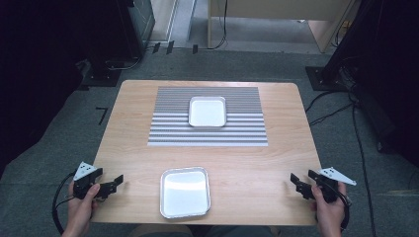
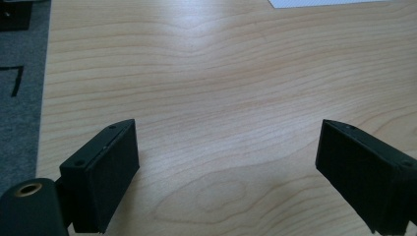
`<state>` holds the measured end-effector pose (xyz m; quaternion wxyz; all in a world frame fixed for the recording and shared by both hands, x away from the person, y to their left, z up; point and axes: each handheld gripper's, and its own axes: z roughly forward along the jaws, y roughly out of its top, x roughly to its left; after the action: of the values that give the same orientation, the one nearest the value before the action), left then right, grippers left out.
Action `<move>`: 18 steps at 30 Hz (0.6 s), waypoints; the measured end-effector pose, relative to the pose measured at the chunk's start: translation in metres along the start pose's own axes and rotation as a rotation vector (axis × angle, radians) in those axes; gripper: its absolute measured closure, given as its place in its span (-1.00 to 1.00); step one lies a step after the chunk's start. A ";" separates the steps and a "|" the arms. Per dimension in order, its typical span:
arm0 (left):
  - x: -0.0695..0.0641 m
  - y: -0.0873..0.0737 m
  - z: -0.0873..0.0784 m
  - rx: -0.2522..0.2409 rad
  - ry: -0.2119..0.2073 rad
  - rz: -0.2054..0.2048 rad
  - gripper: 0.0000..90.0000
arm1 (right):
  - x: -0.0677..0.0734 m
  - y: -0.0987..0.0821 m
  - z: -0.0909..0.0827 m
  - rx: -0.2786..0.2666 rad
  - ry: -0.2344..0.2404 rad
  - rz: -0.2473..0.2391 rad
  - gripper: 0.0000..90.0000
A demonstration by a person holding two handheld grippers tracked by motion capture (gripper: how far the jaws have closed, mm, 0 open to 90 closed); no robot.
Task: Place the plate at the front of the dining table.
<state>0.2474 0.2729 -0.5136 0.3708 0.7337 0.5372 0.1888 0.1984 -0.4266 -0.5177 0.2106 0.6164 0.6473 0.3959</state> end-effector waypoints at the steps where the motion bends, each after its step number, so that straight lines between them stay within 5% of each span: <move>1: 0.000 0.000 0.000 0.003 0.004 0.002 -0.80 | -0.002 -0.001 -0.001 0.003 -0.002 -0.002 -0.52; 9: -0.004 -0.002 0.004 0.027 0.041 0.053 -0.80 | -0.005 -0.008 -0.003 0.037 -0.026 0.003 -0.53; 12: -0.013 -0.003 0.005 0.035 0.090 0.114 -0.80 | 0.002 -0.009 -0.001 0.055 -0.068 -0.070 -0.53; 16: -0.011 -0.003 0.005 0.042 0.082 0.095 -0.79 | 0.011 -0.011 0.002 0.079 -0.113 -0.154 -0.55; 18: -0.011 -0.003 0.005 0.042 0.082 0.095 -0.79 | 0.011 -0.011 0.002 0.080 -0.111 -0.150 -0.56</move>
<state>0.2450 0.2612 -0.5182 0.3236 0.7575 0.5205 0.2249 0.1914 -0.4148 -0.5248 0.2507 0.5950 0.6943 0.3181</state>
